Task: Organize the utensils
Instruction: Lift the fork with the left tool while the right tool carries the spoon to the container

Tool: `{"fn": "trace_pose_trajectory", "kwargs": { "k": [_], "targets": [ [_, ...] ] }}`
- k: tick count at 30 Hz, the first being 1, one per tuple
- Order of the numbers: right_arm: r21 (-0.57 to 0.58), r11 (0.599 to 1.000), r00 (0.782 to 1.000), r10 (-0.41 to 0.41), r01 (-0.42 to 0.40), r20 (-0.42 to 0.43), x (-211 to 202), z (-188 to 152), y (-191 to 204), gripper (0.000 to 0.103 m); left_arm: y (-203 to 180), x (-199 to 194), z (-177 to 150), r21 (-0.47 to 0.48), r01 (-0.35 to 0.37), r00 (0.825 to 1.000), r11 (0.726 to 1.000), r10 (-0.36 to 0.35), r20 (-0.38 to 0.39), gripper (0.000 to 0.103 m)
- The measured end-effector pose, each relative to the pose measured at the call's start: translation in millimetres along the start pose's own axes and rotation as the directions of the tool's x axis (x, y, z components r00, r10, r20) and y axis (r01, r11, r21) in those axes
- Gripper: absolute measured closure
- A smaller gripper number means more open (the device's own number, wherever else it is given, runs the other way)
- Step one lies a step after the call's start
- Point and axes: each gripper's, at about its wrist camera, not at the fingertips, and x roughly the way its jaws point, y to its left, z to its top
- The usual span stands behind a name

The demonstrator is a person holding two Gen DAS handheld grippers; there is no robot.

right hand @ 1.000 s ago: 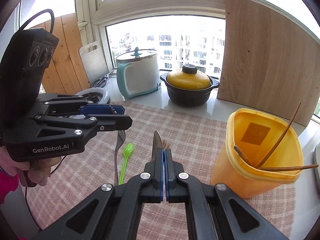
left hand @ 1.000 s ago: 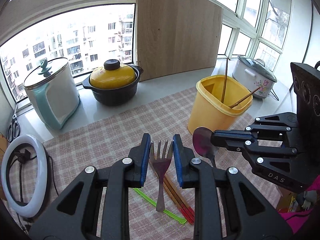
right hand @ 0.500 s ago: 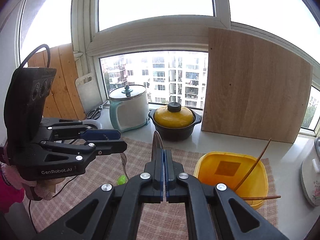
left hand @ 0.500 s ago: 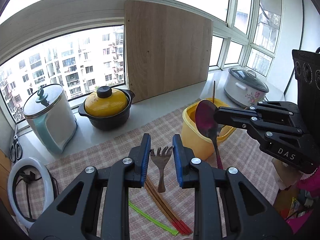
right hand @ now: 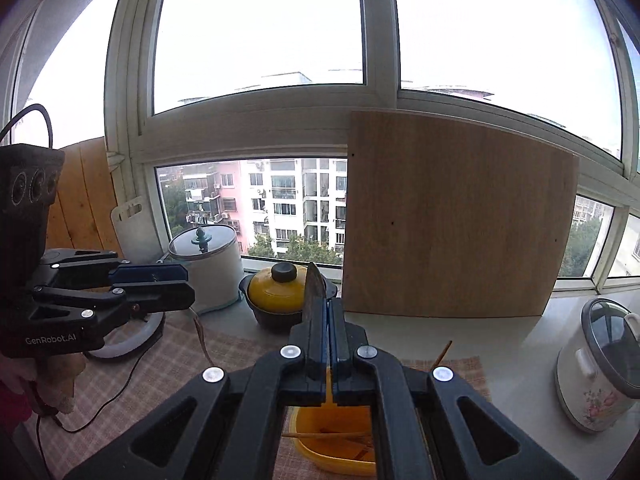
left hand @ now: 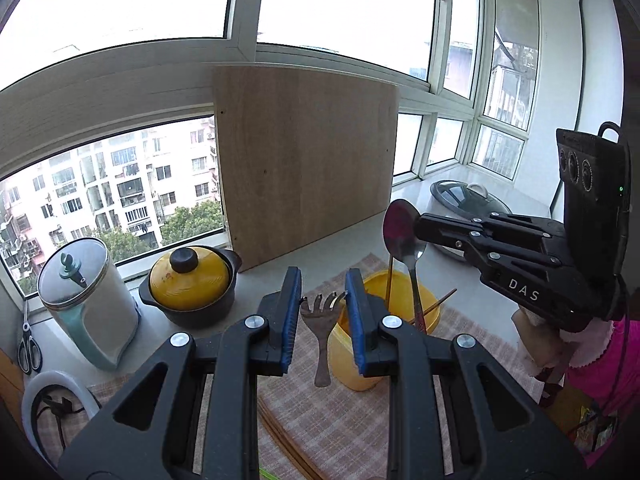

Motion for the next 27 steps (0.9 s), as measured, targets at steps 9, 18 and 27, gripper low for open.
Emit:
{"fn": "trace_pose_trajectory", "kwargs": {
  "k": [9,18,27],
  "targets": [
    [0.029,0.996,0.997,-0.081,0.081,0.005,8.4,3.3,-33.6,0.103,-18.0,14.8,31.2,0.023,0.026,0.999,0.999,-0.027,0.038,0.082],
    [0.051,0.989,0.990,-0.137,0.138,-0.023,25.7,-2.0,-62.3,0.103,-33.9,44.3,39.3,0.025,0.062,0.998,0.998,-0.062,0.023,0.082],
    [0.059,0.984,0.984,-0.161,0.166,-0.077,47.6,-20.7,-75.0,0.103,-31.2,87.5,27.7,-0.028,0.090,0.994,0.996,-0.091,-0.056,0.082]
  ]
}}
